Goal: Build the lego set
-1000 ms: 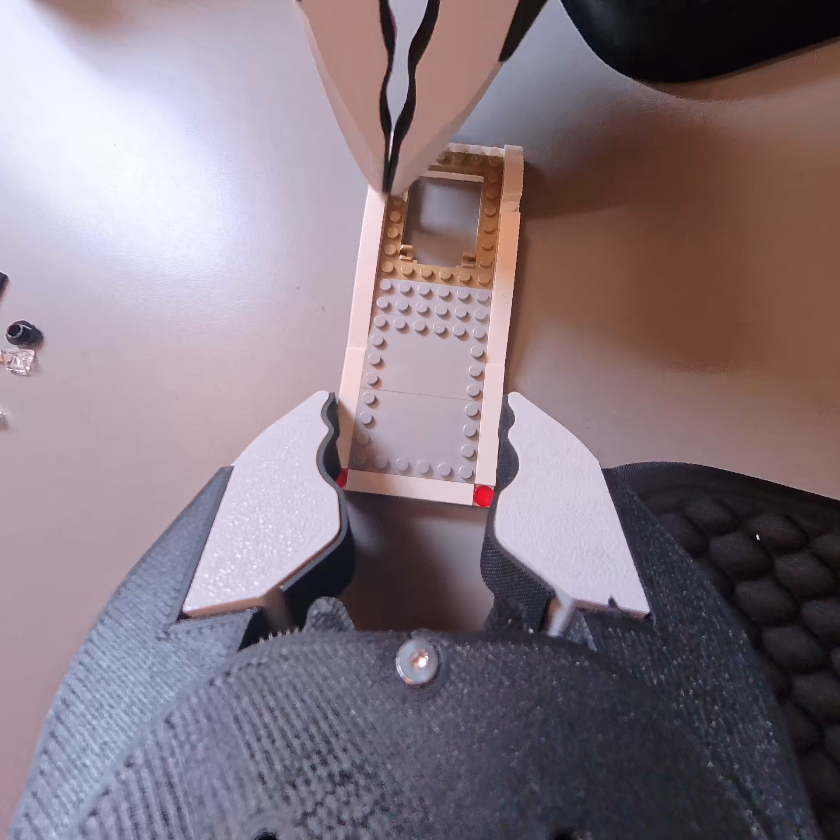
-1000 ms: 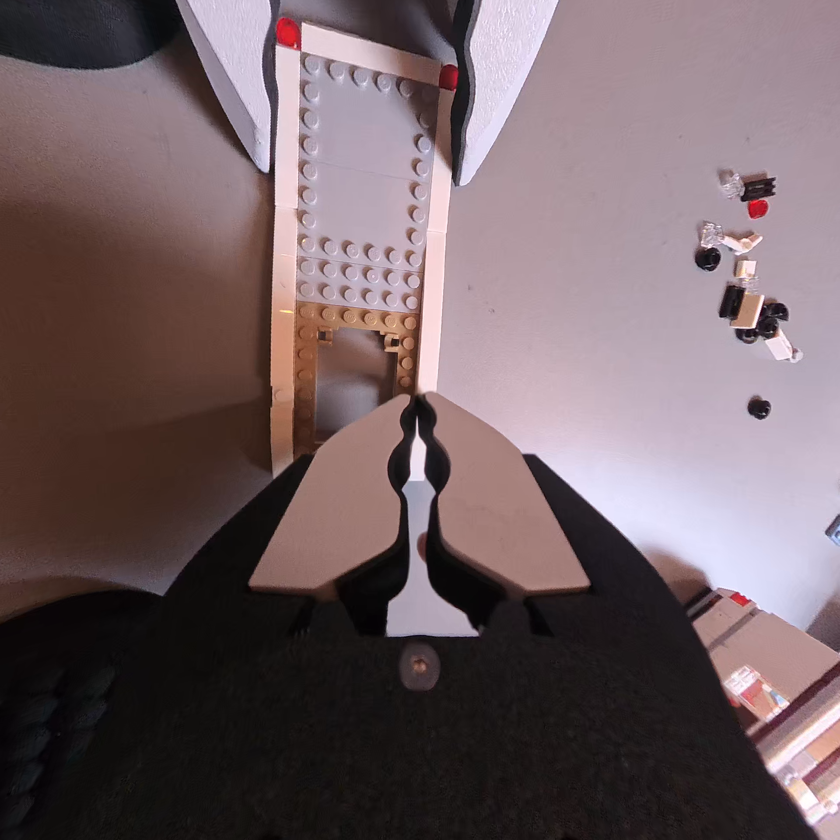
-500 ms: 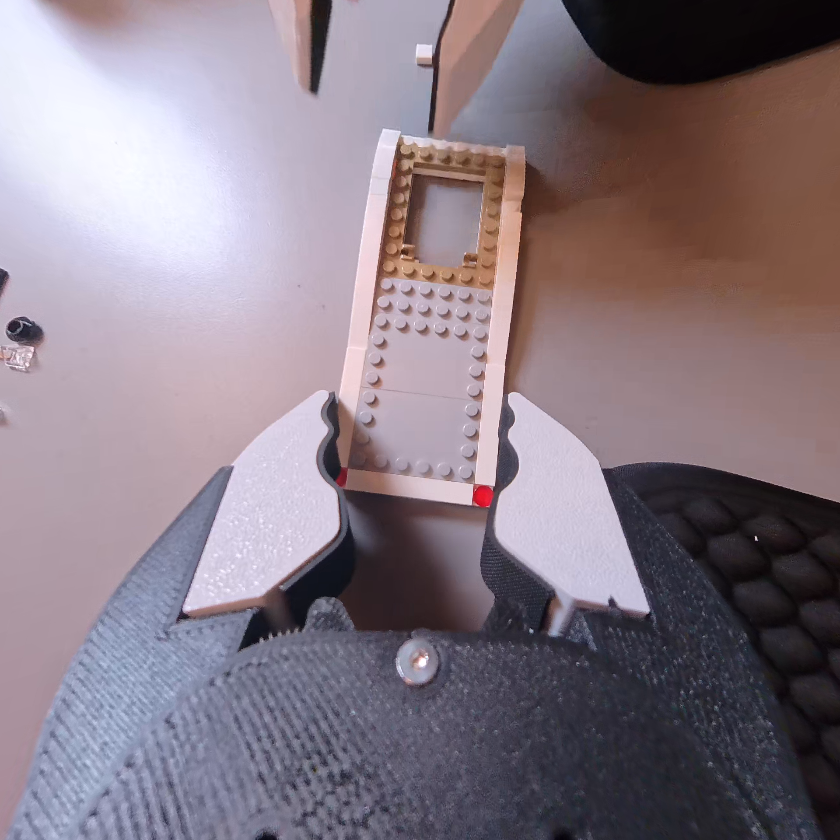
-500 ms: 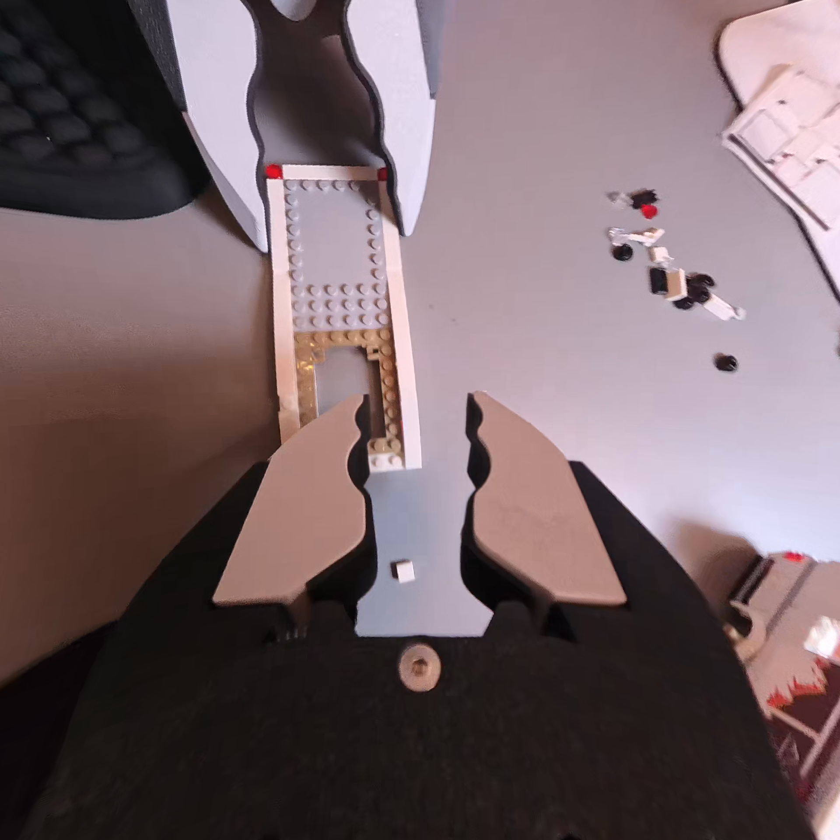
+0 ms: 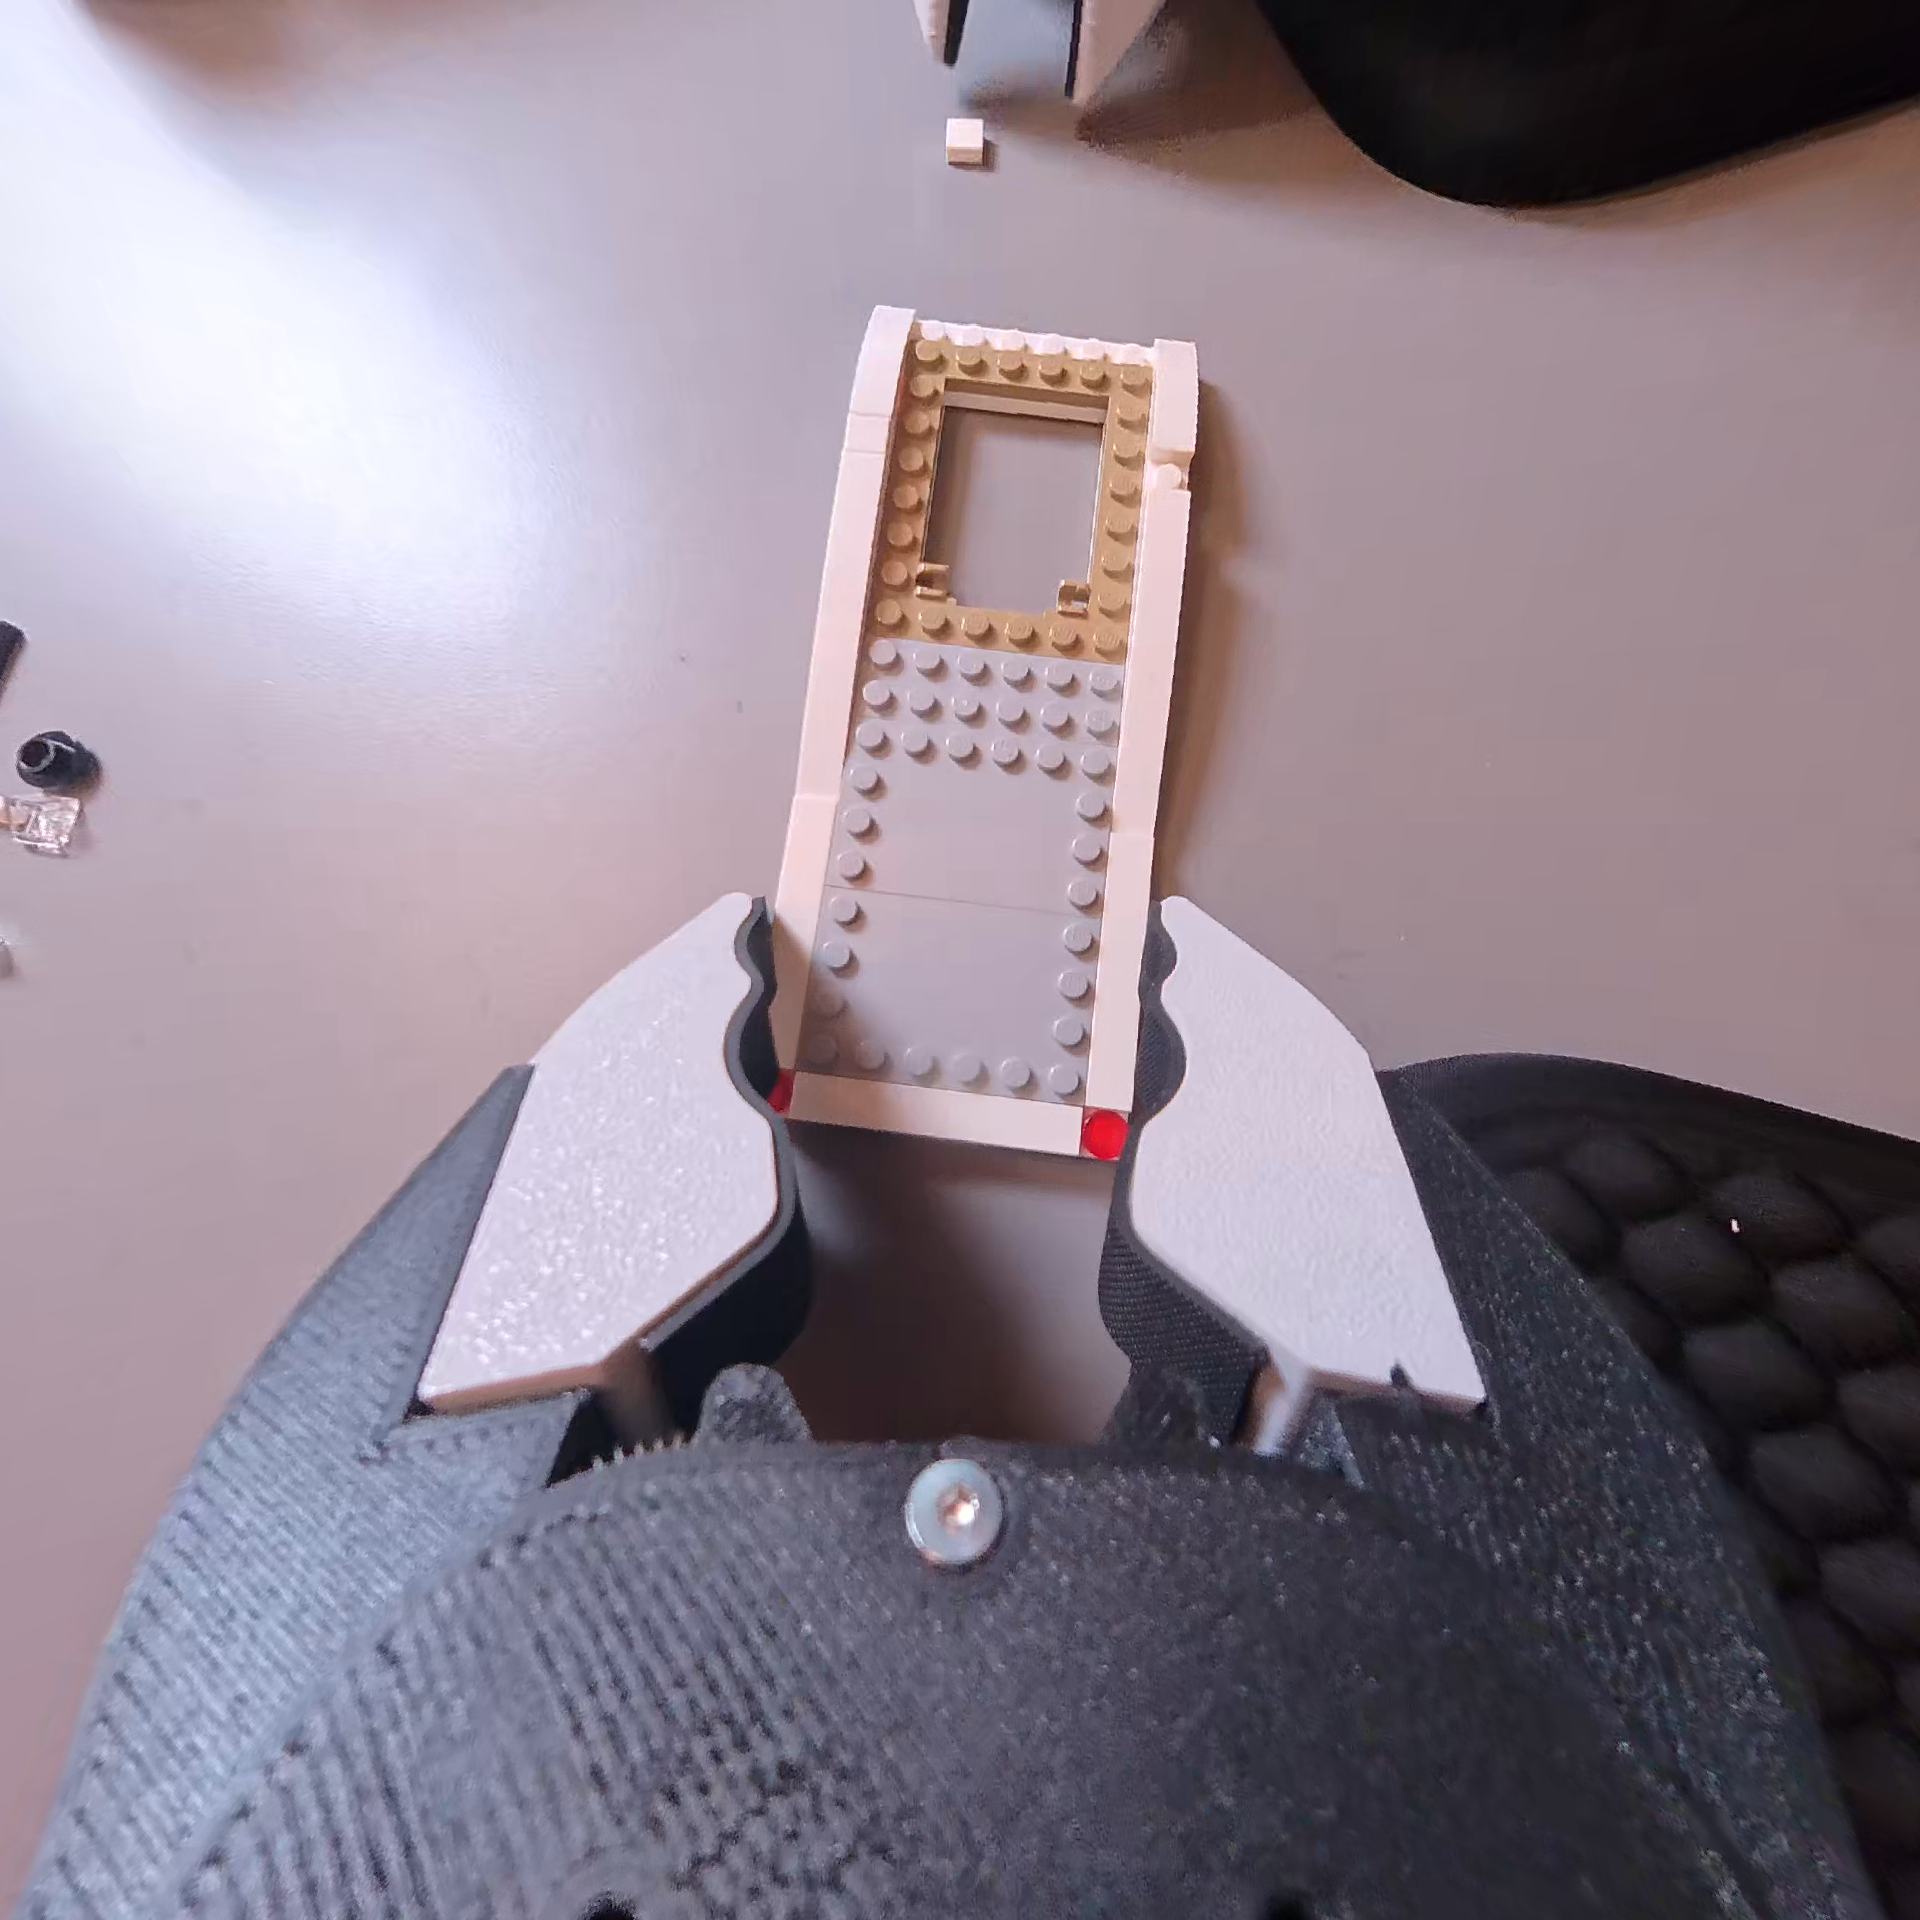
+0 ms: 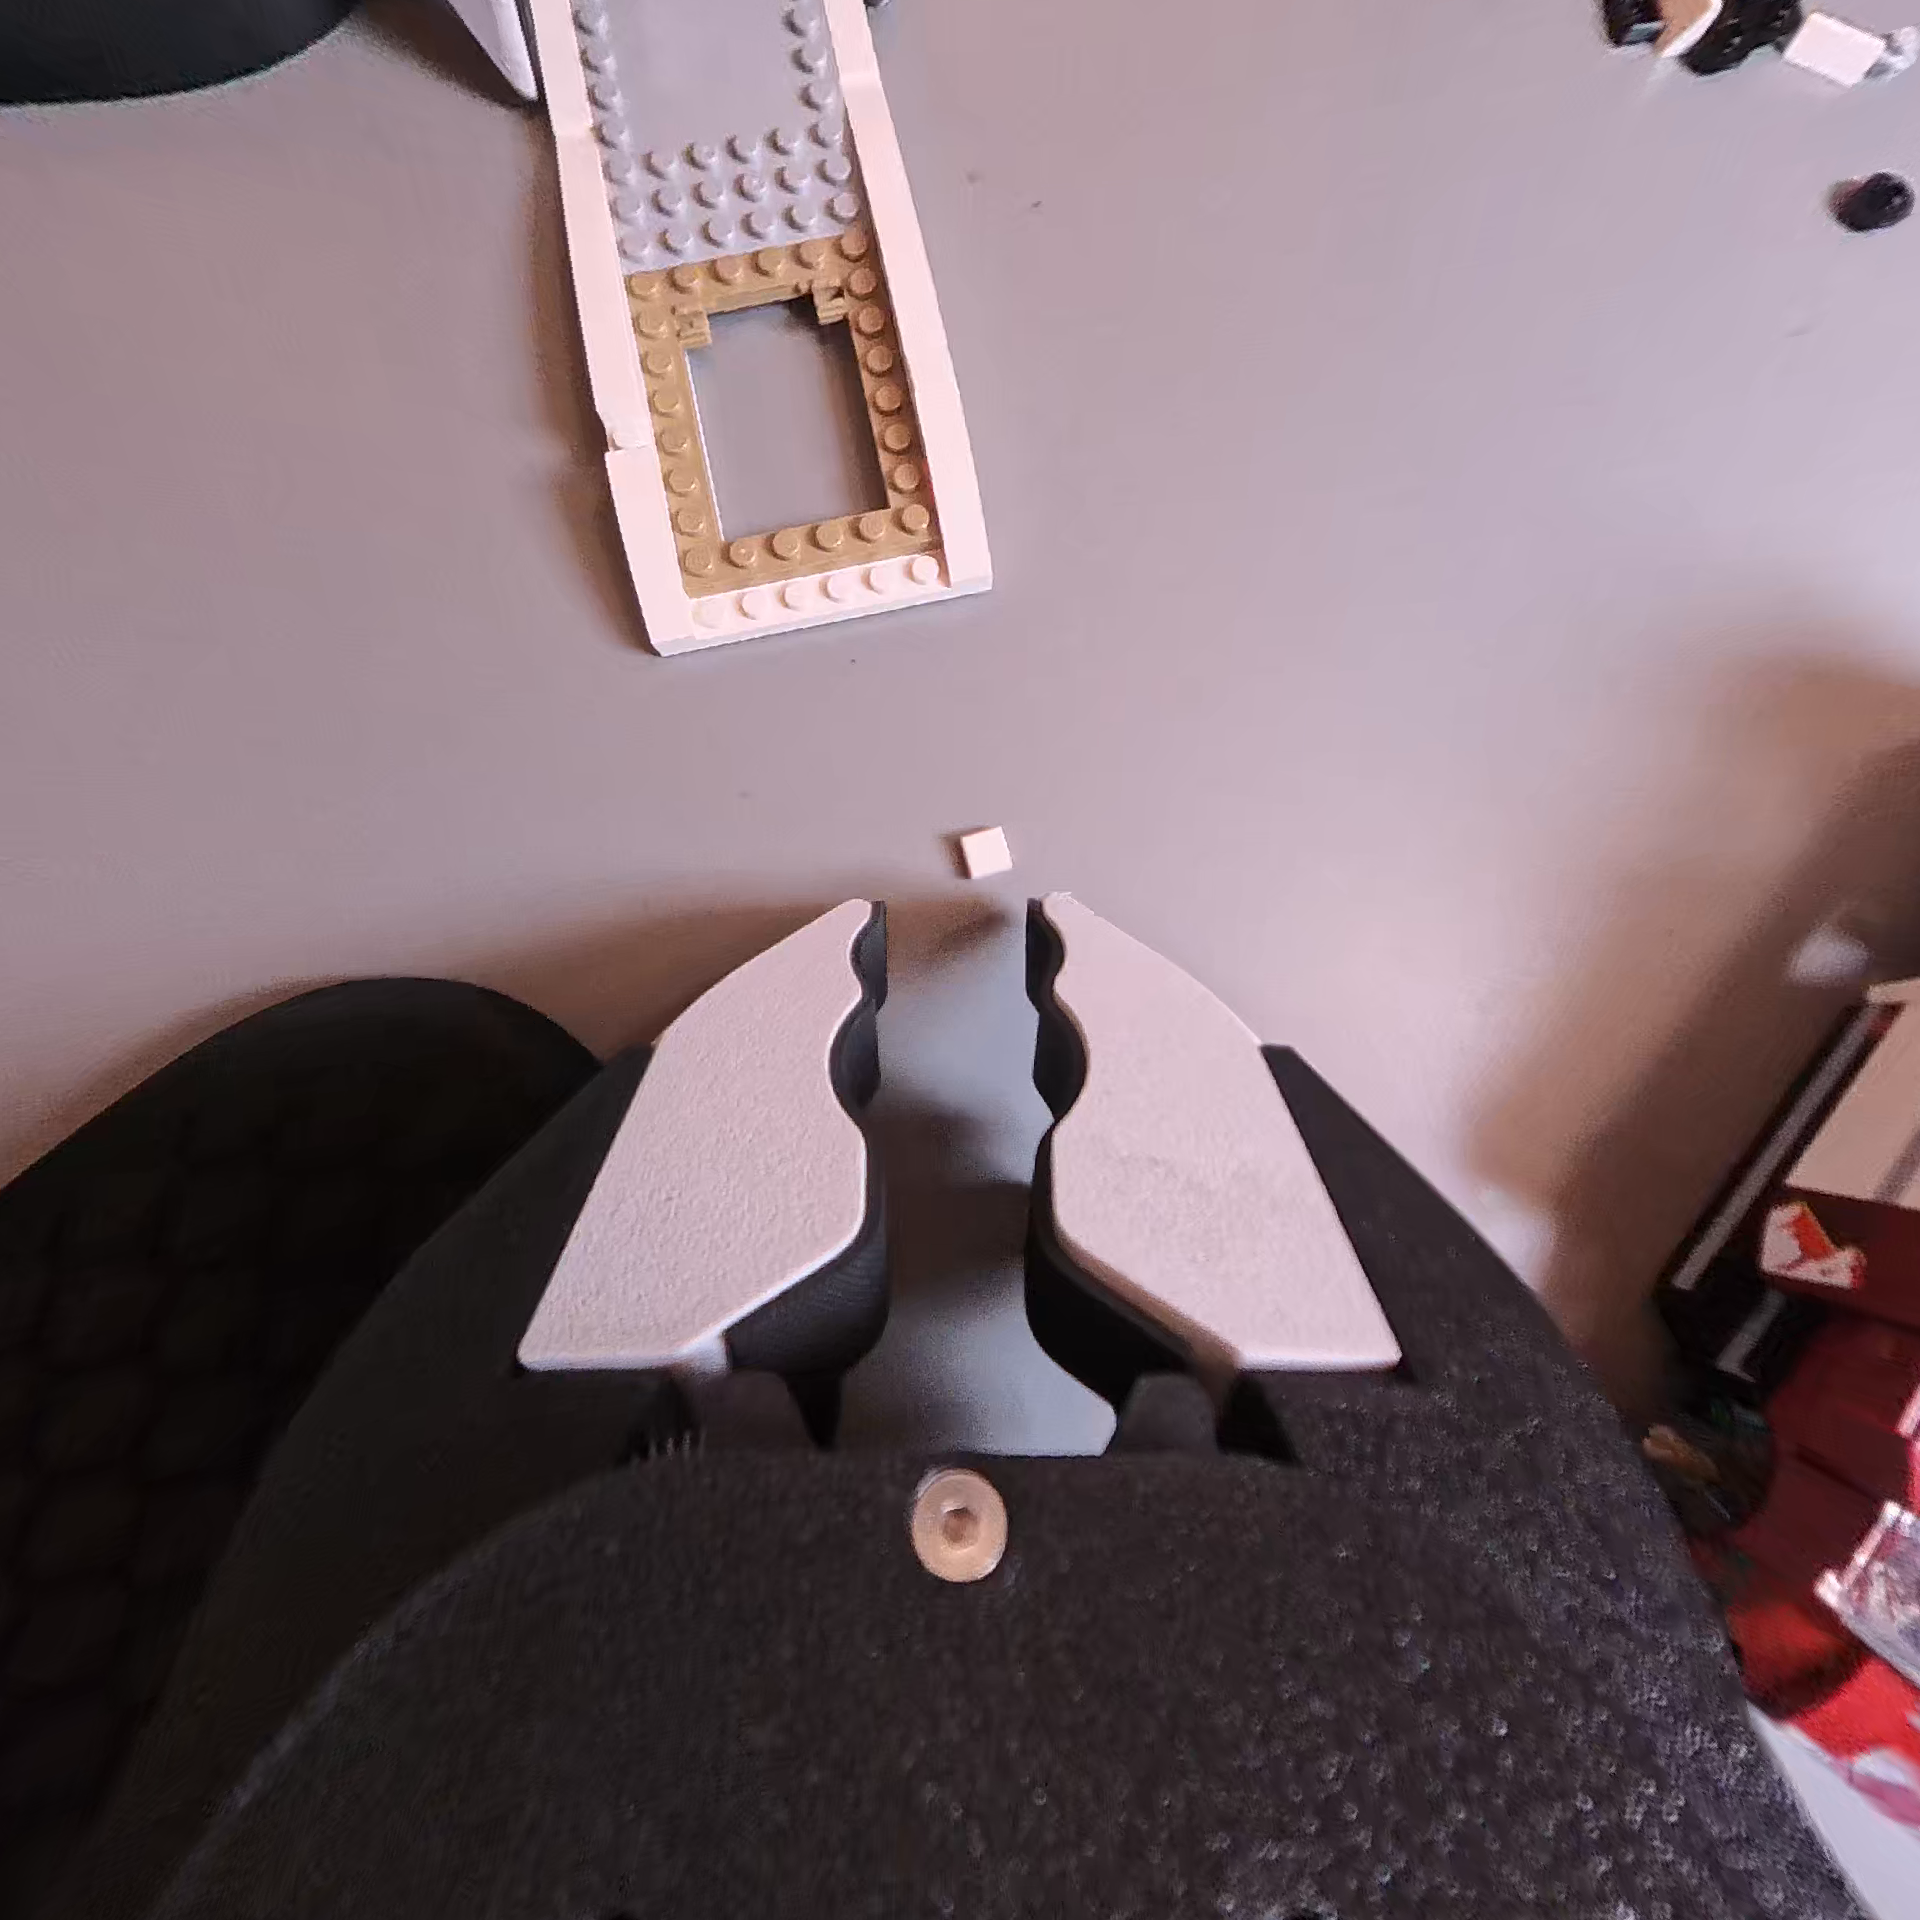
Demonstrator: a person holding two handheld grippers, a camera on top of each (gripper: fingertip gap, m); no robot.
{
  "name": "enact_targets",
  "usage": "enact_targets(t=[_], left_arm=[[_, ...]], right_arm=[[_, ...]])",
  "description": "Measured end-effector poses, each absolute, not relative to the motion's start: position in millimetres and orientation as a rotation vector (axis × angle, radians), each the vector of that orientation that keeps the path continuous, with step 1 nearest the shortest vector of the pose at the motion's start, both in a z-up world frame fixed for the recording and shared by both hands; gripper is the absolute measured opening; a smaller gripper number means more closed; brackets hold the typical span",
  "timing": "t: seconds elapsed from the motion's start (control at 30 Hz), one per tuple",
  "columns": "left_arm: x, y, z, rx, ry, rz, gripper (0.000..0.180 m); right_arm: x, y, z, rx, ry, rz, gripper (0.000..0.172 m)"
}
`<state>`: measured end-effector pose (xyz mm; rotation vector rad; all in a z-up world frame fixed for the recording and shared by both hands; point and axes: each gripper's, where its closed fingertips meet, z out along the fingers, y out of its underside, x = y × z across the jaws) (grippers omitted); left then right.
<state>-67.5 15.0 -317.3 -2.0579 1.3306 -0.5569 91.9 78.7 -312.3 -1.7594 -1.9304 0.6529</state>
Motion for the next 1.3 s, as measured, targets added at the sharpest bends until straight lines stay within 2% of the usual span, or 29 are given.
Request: enact_targets(t=[0.27, 0.5, 0.73, 0.93, 1.3], left_arm=[[-67, 15, -317, -2.049, 1.329, -0.562, 0.068], [-67, 17, -317, -2.050, 1.308, -0.556, 0.068], [-64, 22, -317, -2.062, 1.266, -0.535, 0.068], [-64, 23, -317, -2.073, 1.253, -0.527, 0.068], [-64, 22, -317, -2.078, 1.254, -0.526, 0.068]], right_arm=[[85, 78, -317, -1.748, -2.083, 0.648, 0.022], [82, 81, -317, -1.773, -2.071, 0.652, 0.007], [37, 37, -283, -1.580, -2.048, 0.801, 0.007], [21, 27, -303, -1.579, -2.160, 0.692, 0.007], [19, 25, -303, -1.594, -2.188, 0.675, 0.007]])
